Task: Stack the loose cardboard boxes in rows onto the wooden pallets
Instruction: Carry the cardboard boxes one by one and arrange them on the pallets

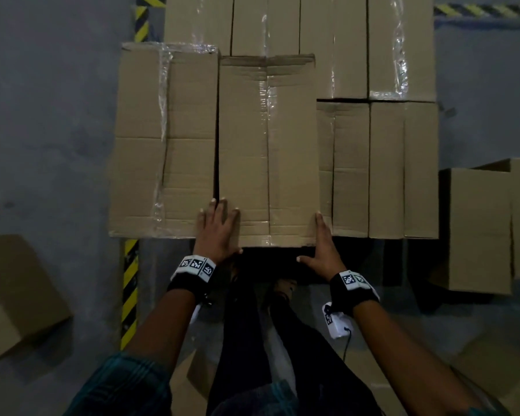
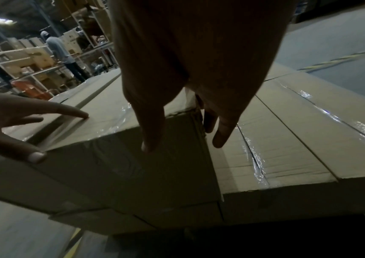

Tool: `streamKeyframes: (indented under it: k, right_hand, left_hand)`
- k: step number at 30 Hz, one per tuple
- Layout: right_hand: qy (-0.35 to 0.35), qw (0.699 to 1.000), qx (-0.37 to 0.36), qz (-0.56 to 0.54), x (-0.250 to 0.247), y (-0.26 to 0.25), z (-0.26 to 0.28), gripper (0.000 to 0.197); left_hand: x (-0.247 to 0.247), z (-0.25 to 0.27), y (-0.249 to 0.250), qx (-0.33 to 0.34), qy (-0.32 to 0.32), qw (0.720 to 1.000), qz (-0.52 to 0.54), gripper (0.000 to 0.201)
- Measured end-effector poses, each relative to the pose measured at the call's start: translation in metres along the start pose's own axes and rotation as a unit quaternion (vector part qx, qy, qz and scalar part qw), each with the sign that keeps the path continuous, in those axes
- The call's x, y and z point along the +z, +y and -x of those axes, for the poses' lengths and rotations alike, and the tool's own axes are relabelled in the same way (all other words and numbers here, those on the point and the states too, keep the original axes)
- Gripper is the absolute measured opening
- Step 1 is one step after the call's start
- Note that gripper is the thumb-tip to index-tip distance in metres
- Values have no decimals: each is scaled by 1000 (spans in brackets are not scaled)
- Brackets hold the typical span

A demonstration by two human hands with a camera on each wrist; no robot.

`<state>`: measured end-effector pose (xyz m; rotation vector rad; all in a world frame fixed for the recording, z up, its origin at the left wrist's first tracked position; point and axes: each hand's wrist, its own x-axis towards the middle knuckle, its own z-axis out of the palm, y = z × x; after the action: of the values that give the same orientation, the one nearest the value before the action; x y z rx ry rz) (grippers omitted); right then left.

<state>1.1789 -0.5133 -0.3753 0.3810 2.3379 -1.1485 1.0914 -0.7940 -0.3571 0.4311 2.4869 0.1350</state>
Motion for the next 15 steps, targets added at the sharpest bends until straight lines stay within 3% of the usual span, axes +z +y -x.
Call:
streamKeyframes:
  k: [5,8,15]
  right_hand:
    - [28,998,-37,37,7,14,-2,112]
    - [59,997,-42,20,11,16,-3,107]
    - [101,993,-63,28,21,9,-11,99]
  left_hand:
    - [16,3,-11,4,54,998,12,121]
    - [24,-1,-13,9,106,993,44,114]
    - [21,-2,-24,32,118,991,54,92]
